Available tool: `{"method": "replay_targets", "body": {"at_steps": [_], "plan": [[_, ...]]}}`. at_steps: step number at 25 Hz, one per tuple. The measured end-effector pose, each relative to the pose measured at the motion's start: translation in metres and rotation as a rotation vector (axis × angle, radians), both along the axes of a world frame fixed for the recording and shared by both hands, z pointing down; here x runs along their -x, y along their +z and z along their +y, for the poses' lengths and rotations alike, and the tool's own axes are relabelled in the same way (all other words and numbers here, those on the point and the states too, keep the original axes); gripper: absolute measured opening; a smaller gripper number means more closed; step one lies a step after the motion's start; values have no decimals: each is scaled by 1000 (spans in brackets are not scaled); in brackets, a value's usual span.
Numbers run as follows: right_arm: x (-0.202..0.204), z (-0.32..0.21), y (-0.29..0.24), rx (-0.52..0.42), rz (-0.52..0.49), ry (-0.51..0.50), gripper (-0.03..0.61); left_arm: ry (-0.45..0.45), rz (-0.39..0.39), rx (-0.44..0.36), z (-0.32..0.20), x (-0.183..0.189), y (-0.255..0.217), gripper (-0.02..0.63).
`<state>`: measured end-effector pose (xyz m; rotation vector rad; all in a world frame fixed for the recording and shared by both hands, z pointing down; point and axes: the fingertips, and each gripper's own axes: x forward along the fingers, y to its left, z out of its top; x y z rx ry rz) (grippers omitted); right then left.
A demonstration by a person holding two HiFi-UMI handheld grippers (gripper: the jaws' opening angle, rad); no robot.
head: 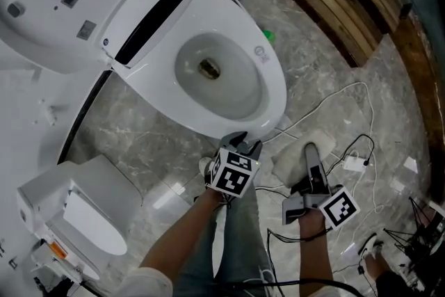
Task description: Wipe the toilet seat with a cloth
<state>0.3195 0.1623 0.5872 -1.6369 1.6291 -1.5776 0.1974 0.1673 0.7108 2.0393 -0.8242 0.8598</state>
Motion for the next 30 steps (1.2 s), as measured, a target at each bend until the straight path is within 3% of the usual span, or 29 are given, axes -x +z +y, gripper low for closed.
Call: {"method": "replay_targets", "body": {"at_steps": [16, 21, 24, 28, 30], "plan": [[17, -54, 18, 6, -5, -96, 100, 0, -4, 26, -3, 6, 17, 181], [32, -90, 13, -11, -21, -120, 100, -93, -4, 16, -36, 41, -6, 181], [44, -120, 4, -38, -30, -144, 100, -181, -5, -48, -77, 70, -41, 160], [74, -162, -7, -60, -59, -180, 100, -297, -30, -196, -137, 110, -102, 13], [89, -181, -3, -36, -18, -207, 100, -348, 10, -236, -163, 124, -126, 11]]}}
